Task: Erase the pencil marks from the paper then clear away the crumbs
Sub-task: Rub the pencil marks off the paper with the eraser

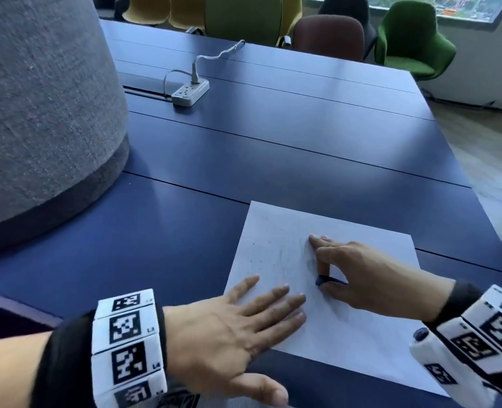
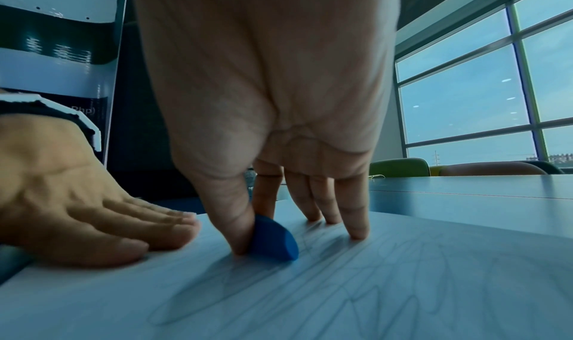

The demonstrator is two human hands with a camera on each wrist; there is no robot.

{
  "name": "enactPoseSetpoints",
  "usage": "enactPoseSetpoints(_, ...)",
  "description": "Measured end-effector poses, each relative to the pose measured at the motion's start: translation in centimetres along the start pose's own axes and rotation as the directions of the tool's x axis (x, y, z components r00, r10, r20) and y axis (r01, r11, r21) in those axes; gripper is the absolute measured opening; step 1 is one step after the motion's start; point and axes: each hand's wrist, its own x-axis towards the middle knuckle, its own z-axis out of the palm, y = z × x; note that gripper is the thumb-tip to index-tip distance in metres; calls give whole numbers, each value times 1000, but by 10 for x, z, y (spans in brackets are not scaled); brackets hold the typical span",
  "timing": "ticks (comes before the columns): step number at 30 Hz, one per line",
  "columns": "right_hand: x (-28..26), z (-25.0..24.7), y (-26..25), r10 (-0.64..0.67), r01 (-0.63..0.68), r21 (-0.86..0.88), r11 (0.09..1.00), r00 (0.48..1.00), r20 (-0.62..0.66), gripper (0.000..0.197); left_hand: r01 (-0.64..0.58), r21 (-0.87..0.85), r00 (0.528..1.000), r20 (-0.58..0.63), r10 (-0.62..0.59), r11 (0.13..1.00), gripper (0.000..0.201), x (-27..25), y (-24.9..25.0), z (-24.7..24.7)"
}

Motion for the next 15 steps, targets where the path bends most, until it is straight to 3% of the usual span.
enactPoseSetpoints(3,1,0,0,-8,8,16,1000,1000,-3,11,138,37,990,-19,-138,990,87,-6,-19,5)
enactPoseSetpoints(6,1,1,1,-17,17,8,1000,1000,-10,14,358,-4,934,2,-358,934,92,-15,-36,0)
enactPoseSetpoints(7,1,2,1,-15,16,6,1000,1000,-12,14,386,-10,919,-79,-386,922,96,-17,-39,1)
enactPoseSetpoints(8,0,1,1,-13,13,5,1000,1000,-12,13,373,35,914,-184,-361,927,99,-17,-40,6)
enactPoseSetpoints(10,0,1,1,-13,13,10,1000,1000,-10,13,260,111,946,-227,-230,959,94,-13,-31,14)
enactPoseSetpoints(12,0,1,2,-12,13,15,1000,1000,-12,13,61,107,981,-189,-39,992,92,-6,-18,21)
enactPoseSetpoints(13,1,1,2,-14,14,17,1000,1000,-11,13,45,73,989,-145,-34,996,92,-5,-13,21)
enactPoseSetpoints(15,1,2,3,-12,12,21,1000,1000,-6,13,182,52,981,-81,-177,982,91,-8,-16,15)
